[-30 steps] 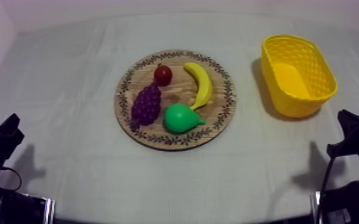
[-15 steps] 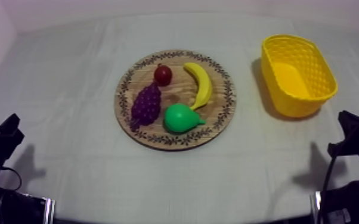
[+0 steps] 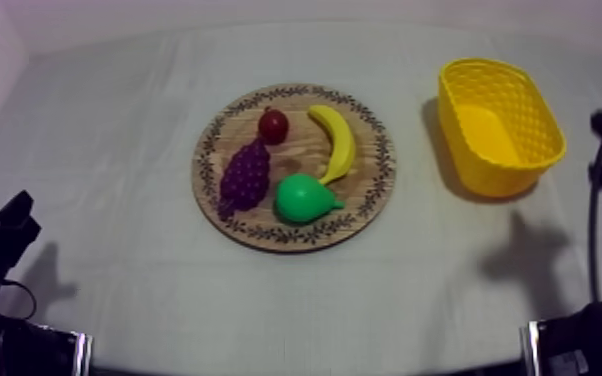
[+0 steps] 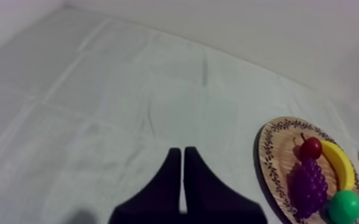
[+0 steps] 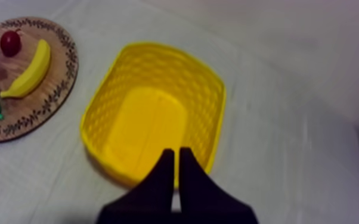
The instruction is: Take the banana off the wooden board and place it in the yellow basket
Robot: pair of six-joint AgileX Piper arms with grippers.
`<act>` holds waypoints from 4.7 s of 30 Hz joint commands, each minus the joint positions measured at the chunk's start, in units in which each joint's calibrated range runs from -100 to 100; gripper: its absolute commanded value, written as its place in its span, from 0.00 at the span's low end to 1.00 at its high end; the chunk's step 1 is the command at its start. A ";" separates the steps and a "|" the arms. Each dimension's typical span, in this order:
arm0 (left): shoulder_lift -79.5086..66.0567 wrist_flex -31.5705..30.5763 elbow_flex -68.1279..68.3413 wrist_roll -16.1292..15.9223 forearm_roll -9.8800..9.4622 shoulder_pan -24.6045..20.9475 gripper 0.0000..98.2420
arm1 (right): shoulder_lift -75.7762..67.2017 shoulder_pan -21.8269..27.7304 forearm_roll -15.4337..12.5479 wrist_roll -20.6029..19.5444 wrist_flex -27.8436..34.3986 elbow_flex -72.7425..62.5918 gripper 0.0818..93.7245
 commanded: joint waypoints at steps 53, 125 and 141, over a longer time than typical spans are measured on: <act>-0.03 -0.02 0.03 0.00 -0.01 -0.01 0.00 | 83.94 -29.97 22.90 -47.28 11.11 -54.31 0.01; -0.03 -0.02 0.03 0.00 -0.01 -0.01 0.00 | 103.83 -28.24 19.59 -41.00 12.29 -67.94 0.65; -0.03 -0.02 0.03 0.00 -0.01 -0.01 0.00 | 105.06 -28.47 17.96 -38.87 10.61 -68.08 0.22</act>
